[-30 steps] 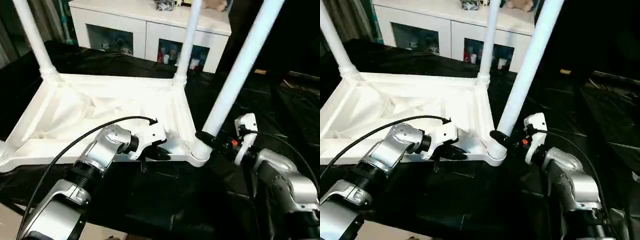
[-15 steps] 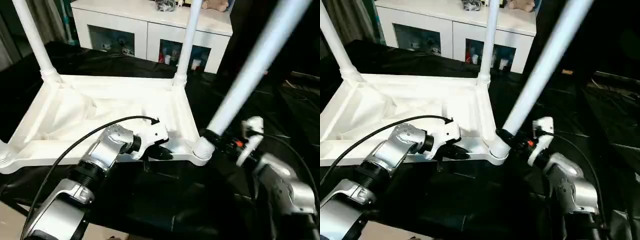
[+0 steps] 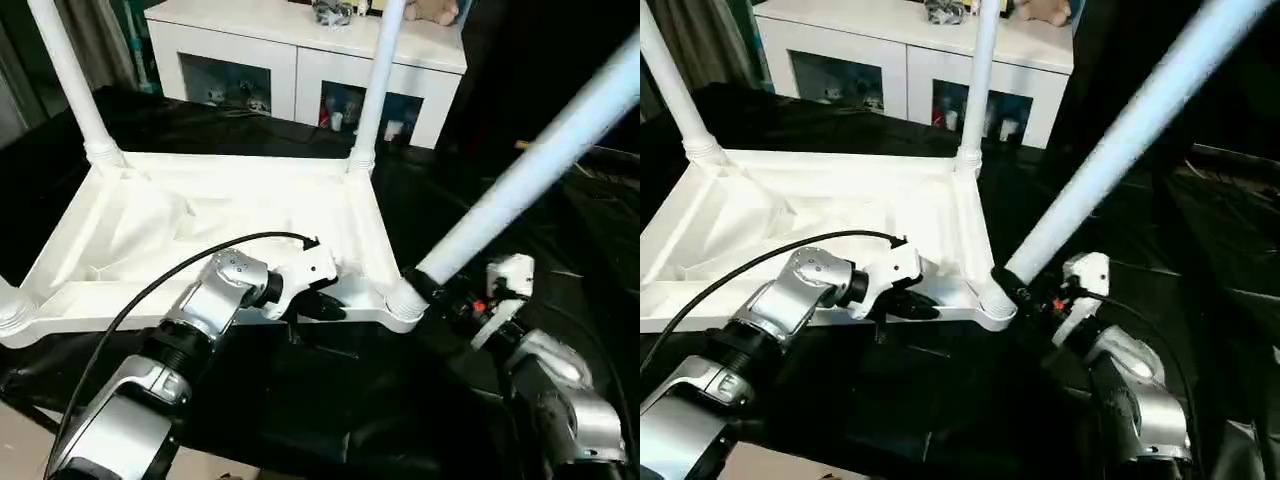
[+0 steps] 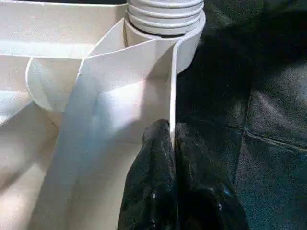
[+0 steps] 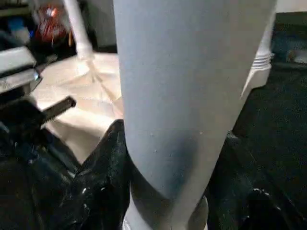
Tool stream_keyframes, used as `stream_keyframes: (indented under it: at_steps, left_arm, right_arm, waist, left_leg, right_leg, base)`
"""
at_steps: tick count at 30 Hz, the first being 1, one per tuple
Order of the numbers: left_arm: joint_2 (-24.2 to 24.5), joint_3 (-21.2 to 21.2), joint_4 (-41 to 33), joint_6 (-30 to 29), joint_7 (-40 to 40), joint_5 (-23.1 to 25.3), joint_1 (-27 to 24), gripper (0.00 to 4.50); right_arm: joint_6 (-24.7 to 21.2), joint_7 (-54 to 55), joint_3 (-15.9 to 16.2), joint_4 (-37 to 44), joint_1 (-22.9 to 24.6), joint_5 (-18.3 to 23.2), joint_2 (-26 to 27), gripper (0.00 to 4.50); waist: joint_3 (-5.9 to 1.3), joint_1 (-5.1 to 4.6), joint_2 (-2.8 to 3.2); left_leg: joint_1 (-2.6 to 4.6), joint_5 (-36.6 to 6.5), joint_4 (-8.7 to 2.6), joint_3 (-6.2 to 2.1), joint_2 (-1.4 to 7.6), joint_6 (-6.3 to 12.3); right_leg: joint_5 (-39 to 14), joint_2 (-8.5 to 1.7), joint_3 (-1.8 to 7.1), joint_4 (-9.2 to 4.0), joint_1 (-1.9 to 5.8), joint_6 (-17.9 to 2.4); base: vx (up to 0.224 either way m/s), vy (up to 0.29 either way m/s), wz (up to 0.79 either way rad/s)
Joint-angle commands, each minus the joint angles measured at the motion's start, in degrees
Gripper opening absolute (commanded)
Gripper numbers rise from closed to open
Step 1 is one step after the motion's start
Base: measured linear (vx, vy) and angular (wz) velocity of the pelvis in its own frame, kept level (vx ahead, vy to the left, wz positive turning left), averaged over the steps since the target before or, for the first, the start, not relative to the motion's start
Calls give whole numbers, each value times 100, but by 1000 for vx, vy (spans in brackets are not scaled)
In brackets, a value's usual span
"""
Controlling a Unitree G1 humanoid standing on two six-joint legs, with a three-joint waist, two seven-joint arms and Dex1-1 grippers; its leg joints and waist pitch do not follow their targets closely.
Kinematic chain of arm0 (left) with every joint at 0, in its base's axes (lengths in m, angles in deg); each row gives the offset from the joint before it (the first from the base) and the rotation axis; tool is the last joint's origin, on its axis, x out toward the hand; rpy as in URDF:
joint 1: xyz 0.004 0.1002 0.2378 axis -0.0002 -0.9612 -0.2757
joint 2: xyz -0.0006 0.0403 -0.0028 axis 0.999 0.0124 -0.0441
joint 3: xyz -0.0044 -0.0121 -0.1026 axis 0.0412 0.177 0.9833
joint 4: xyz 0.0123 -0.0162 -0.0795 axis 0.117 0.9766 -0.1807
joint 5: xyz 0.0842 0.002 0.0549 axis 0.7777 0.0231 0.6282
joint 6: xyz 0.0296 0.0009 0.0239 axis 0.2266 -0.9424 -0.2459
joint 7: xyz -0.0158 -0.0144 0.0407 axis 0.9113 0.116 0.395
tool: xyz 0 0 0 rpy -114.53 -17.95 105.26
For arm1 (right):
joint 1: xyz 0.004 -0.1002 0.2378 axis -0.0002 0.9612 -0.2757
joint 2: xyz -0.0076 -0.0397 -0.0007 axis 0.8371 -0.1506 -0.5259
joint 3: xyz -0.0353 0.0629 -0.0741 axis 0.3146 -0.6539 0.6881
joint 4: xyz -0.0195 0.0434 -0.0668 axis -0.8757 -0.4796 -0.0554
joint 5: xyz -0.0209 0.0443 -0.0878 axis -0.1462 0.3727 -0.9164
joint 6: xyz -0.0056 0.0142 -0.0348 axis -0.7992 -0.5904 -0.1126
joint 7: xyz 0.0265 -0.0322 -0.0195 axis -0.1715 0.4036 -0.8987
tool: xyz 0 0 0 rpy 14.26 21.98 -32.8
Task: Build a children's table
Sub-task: Insert table leg to table base
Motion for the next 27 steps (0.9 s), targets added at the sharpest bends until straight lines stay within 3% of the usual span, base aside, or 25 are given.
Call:
stream_keyframes:
  at_steps: [1, 2, 4, 5, 7, 8, 15, 16, 23, 27]
  left_arm:
    - [-38, 160, 75, 89, -64, -155, 78, 0]
    - [-11, 137, 74, 123, -32, -134, 72, 0]
    - [-5, 136, 72, 131, -28, -130, 73, 0]
    - [-5, 137, 72, 131, -30, -130, 73, 0]
    - [-7, 141, 79, 138, -47, -127, 78, 0]
    - [-5, 146, 72, 137, -50, -133, 77, 0]
    - [44, 114, 41, 217, 73, -151, 26, 0]
    - [78, 81, 17, 318, 237, -180, 0, 0]
    - [337, -112, -273, 507, 1326, -407, -64, 0]
    - [352, -88, -145, 593, 1236, -314, 49, 0]
  right_arm:
    - [-354, -151, 264, -117, 33, -219, -121, 185]
    - [-505, -324, 422, -118, -55, -274, -268, 185]
    - [-677, -521, 602, -98, -96, -313, -417, 185]
    - [-703, -548, 626, -93, -98, -318, -436, 185]
    - [-873, -717, 781, -51, -85, -361, -559, 185]
    - [-969, -868, 878, -38, -46, -362, -636, 185]
    - [-950, -1156, 1041, -334, -31, -403, -745, 185]
    - [-880, -1295, 1076, -429, -49, -402, -765, 185]
    - [-760, -1978, 1209, -703, -129, -432, -943, 185]
    - [-664, -2061, 1224, -873, -217, -521, -965, 185]
  waist:
    - [-229, -9, -29]
    - [-230, -12, -63]
    - [-231, -2, -48]
    - [-231, -9, -96]
    - [-231, 9, -85]
    - [-233, 11, -136]
    - [-231, 21, -117]
    - [-235, 18, -95]
    - [-251, 11, -95]
    - [-262, -2, -97]
  left_leg:
    - [-25, -1706, -549, -52, 187, 124]
    - [-27, -1672, -548, -48, 195, 137]
    - [-25, -1562, -540, -47, 199, 169]
    - [-35, -1527, -534, -39, 197, 193]
    - [-36, -1431, -527, -34, 195, 225]
    - [-39, -1379, -519, -24, 190, 249]
    - [-31, -1389, -532, -35, 199, 238]
    - [-24, -1437, -535, -40, 203, 234]
    - [-10, -1489, -547, -40, 220, 226]
    - [2, -1483, -546, -35, 221, 187]
  right_leg:
    - [-2116, -272, 181, -521, 207, -896]
    - [-2092, -274, 185, -520, 205, -895]
    - [-1956, -270, 187, -498, 208, -929]
    - [-1914, -268, 186, -500, 214, -932]
    - [-1841, -276, 189, -491, 218, -939]
    - [-1850, -271, 187, -495, 223, -925]
    - [-1976, -281, 182, -504, 209, -899]
    - [-1924, -279, 181, -500, 204, -937]
    - [-1581, -276, 184, -464, 224, -1078]
    - [-1307, -268, 176, -445, 223, -1208]
  base:
    - [0, 0, 0]
    - [0, 0, 0]
    - [0, 0, 0]
    - [0, 0, 0]
    - [0, 0, 0]
    - [0, 0, 0]
    - [0, 0, 0]
    - [0, 0, 0]
    - [0, 0, 0]
    - [0, 0, 0]
